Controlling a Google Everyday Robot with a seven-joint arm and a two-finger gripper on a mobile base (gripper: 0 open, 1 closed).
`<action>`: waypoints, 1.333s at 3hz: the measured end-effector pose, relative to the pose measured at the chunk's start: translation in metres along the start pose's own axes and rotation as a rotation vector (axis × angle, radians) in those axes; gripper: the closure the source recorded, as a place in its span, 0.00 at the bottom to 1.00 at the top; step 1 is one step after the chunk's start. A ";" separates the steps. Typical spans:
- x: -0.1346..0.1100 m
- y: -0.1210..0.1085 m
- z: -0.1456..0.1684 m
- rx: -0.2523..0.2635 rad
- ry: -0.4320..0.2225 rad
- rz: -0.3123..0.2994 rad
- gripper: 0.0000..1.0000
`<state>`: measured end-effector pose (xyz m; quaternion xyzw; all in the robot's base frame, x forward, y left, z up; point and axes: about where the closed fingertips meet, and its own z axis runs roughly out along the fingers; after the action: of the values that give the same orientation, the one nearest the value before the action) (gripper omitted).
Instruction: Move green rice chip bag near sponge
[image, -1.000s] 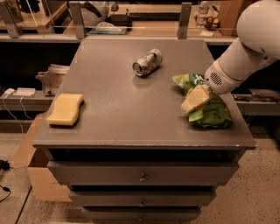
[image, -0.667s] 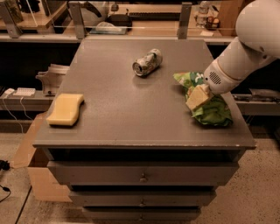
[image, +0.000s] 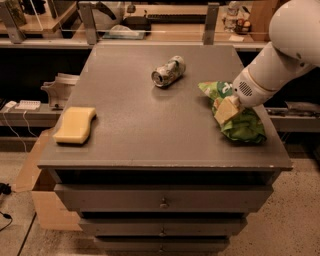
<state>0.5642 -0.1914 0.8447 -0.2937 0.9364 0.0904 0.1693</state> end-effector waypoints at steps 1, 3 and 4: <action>0.000 0.000 0.000 0.000 0.000 0.000 1.00; -0.051 0.052 -0.050 0.020 -0.055 -0.374 1.00; -0.070 0.074 -0.069 0.006 -0.073 -0.535 1.00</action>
Offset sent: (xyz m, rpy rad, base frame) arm -0.0080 0.1008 0.1246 -0.1446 -0.2812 0.5968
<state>0.5570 -0.1132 0.9398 -0.5269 0.8190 0.0501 0.2216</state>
